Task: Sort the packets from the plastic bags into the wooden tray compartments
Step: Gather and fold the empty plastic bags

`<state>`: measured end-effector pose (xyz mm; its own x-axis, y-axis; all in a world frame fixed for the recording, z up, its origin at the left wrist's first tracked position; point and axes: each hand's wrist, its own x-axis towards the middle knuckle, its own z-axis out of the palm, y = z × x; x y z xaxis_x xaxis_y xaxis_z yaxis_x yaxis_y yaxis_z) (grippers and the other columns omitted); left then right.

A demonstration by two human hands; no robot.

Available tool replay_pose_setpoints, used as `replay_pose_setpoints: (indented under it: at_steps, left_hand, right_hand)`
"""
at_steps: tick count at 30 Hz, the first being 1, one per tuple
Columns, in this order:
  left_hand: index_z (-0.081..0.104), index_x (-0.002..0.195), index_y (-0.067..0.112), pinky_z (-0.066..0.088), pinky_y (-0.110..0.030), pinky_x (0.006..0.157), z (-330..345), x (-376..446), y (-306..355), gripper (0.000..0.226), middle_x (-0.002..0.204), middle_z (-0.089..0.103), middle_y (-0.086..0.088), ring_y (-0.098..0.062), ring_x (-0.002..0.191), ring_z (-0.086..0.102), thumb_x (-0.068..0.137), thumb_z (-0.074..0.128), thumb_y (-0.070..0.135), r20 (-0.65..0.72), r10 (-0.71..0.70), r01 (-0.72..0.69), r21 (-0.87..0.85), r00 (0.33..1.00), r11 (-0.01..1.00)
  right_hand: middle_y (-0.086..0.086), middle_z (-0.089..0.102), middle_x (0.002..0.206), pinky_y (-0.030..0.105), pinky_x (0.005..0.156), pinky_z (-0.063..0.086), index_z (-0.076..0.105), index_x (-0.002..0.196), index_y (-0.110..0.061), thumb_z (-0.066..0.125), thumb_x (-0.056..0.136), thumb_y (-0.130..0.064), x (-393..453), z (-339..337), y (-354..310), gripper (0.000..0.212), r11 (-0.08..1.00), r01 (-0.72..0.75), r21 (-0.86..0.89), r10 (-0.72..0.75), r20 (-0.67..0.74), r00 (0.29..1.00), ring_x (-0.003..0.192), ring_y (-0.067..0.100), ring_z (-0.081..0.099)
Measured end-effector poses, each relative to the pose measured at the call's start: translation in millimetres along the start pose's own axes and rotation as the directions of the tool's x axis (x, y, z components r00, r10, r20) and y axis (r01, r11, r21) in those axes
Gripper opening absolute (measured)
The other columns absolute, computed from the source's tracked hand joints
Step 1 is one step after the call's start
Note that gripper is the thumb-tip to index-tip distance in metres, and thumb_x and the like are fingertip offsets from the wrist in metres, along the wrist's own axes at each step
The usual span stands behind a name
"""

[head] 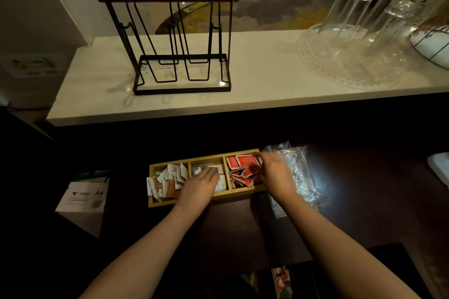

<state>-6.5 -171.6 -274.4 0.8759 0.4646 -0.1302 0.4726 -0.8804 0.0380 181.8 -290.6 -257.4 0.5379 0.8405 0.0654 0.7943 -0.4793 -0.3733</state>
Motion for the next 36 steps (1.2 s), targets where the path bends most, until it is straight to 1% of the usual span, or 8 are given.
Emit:
replay_pose_setpoints:
  at_steps: [4, 9, 15, 20, 23, 27, 31, 36]
  left_hand:
    - [0.042, 0.14, 0.011, 0.024, -0.041, 0.112, 25.1, -4.2, 5.2, 0.056, 0.151, 0.037, -0.011, -0.027, 0.141, 0.031, 0.093, 0.041, 0.04, 0.043, -0.008, 0.011, -0.069, 0.999, 0.998]
    - [-0.003, 0.151, 0.018, -0.007, -0.038, 0.118, 25.3, 1.7, 12.2, 0.093, 0.158, -0.013, -0.001, -0.017, 0.146, -0.015, 0.074, -0.013, 0.07, 0.182, -0.006, 0.035, -0.157, 0.983, 0.987]
    - [0.003, 0.151, 0.019, -0.003, -0.031, 0.117, 10.1, 9.3, 25.5, 0.084, 0.161, 0.002, -0.001, -0.008, 0.142, -0.011, 0.083, 0.005, 0.068, 0.086, -0.123, 0.146, -0.35, 0.989, 0.925]
    - [0.038, 0.142, 0.013, 0.031, -0.036, 0.115, -6.8, 17.7, 53.7, 0.05, 0.149, 0.037, -0.002, -0.017, 0.139, 0.031, 0.094, 0.043, 0.029, -0.169, -0.093, 0.016, -0.41, 0.981, 0.912]
    - [0.048, 0.133, 0.015, 0.033, -0.019, 0.107, -12.9, 25.3, 76.7, 0.042, 0.136, 0.046, 0.003, -0.01, 0.128, 0.042, 0.092, 0.047, 0.02, -0.212, -0.032, -0.073, -0.471, 0.977, 0.879]
    - [0.057, 0.109, 0.019, 0.047, -0.013, 0.075, -19.4, 38.4, 113.0, 0.019, 0.108, 0.054, 0.01, -0.002, 0.089, 0.057, 0.093, 0.049, 0.016, 0.026, -0.056, 0.057, -0.745, 0.998, 0.665]
    - [0.055, 0.108, 0.019, 0.05, -0.035, 0.092, -3.6, 47.0, 144.2, 0.019, 0.112, 0.06, -0.004, -0.018, 0.102, 0.058, 0.092, 0.05, 0.028, 0.54, -0.076, 0.536, -0.79, 0.838, 0.297]
    - [0.048, 0.101, 0.016, 0.044, -0.03, 0.078, -0.9, 56.0, 164.4, 0.01, 0.104, 0.056, -0.007, -0.019, 0.092, 0.055, 0.097, 0.043, 0.024, 0.664, -0.124, 0.669, -0.743, 0.737, 0.001]
  right_hand:
    - [0.012, 0.065, 0.109, 0.036, 0.085, 0.048, 0.061, 0.113, -0.008, 0.053, 0.08, 0.006, -0.7, -12.6, 28.5, 0.037, 0.993, -0.111, 0.037, 0.116, -0.169, 0.979, 0.104, 0.027, 0.057]
    - [0.019, 0.055, 0.122, 0.043, 0.092, 0.043, 0.049, 0.125, -0.003, 0.057, 0.083, -0.007, -3.4, -18.7, 76.9, 0.043, 0.88, -0.457, 0.129, 0.474, -0.17, 0.864, 0.112, 0.035, 0.05]
    - [0.018, 0.057, 0.129, 0.042, 0.097, 0.045, 0.036, 0.135, -0.004, 0.076, 0.074, -0.038, -9.4, -4.8, 114.8, 0.081, 0.56, -0.755, 0.341, 0.705, 0.282, 0.65, 0.117, 0.035, 0.055]
    - [0.012, 0.066, 0.106, 0.04, 0.084, 0.054, 0.057, 0.116, -0.004, 0.078, 0.074, -0.027, -13.3, 5.3, 120.9, 0.053, 0.518, -0.743, 0.423, 0.67, 0.339, 0.66, 0.095, 0.029, 0.064]
    - [0.011, 0.068, 0.094, 0.043, 0.083, 0.055, 0.062, 0.098, -0.005, 0.074, 0.078, -0.023, -13.3, 4.2, 120.2, 0.029, 0.492, -0.742, 0.455, 0.654, 0.37, 0.66, 0.089, 0.027, 0.065]
    - [0.009, 0.065, 0.094, 0.038, 0.075, 0.056, 0.056, 0.101, -0.007, 0.077, 0.075, -0.017, -9.6, 2.9, 118.1, 0.036, 0.362, -0.744, 0.562, 0.66, 0.409, 0.63, 0.084, 0.024, 0.064]
    - [0.013, 0.07, 0.094, 0.044, 0.08, 0.057, 0.062, 0.099, -0.006, 0.079, 0.071, -0.014, -10.8, 10.3, 120.5, 0.034, 0.324, -0.759, 0.565, 0.63, 0.47, 0.618, 0.086, 0.029, 0.068]
    - [0.009, 0.072, 0.089, 0.044, 0.079, 0.058, 0.063, 0.088, -0.015, 0.076, 0.076, -0.02, -20.4, 8.3, 126.5, 0.019, 0.345, -0.764, 0.546, 0.588, 0.508, 0.629, 0.083, 0.025, 0.07]
